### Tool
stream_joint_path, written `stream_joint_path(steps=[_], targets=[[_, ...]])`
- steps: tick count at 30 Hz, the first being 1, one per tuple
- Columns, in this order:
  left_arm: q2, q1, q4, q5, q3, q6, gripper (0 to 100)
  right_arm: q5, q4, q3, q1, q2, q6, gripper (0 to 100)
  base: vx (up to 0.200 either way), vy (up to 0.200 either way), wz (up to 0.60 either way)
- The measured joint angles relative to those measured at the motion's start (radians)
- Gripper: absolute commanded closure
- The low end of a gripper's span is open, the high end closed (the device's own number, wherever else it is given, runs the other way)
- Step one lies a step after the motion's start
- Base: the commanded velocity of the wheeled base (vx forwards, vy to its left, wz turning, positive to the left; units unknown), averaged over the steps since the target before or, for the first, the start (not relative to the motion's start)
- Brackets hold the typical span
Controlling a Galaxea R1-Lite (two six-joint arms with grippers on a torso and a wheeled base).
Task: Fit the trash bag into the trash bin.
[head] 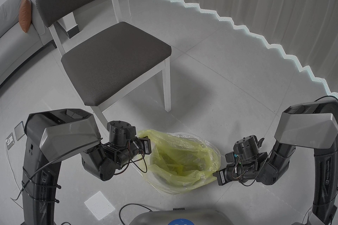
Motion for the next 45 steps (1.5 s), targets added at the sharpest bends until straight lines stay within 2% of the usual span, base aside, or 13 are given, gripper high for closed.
stream_joint_path(steps=[17, 26, 38, 45], targets=[[0.003, -0.035, -0.167, 0.0, 0.102, 0.0, 100, 0.0, -0.082, 0.091, 0.01, 0.02, -0.02, 100, 0.0, 0.0, 0.0], [0.031, -0.04, -0.127, -0.003, 0.011, 0.001, 100, 0.001, -0.135, 0.129, 0.01, 0.02, -0.025, 100, 0.0, 0.0, 0.0], [0.075, -0.019, -0.114, -0.004, -0.075, -0.001, 100, 0.0, -0.134, 0.082, -0.009, 0.034, -0.024, 100, 0.0, 0.0, 0.0], [0.106, -0.021, -0.121, -0.003, -0.068, -0.007, 100, 0.0, -0.133, 0.078, 0.008, 0.049, -0.024, 100, 0.0, 0.0, 0.0]])
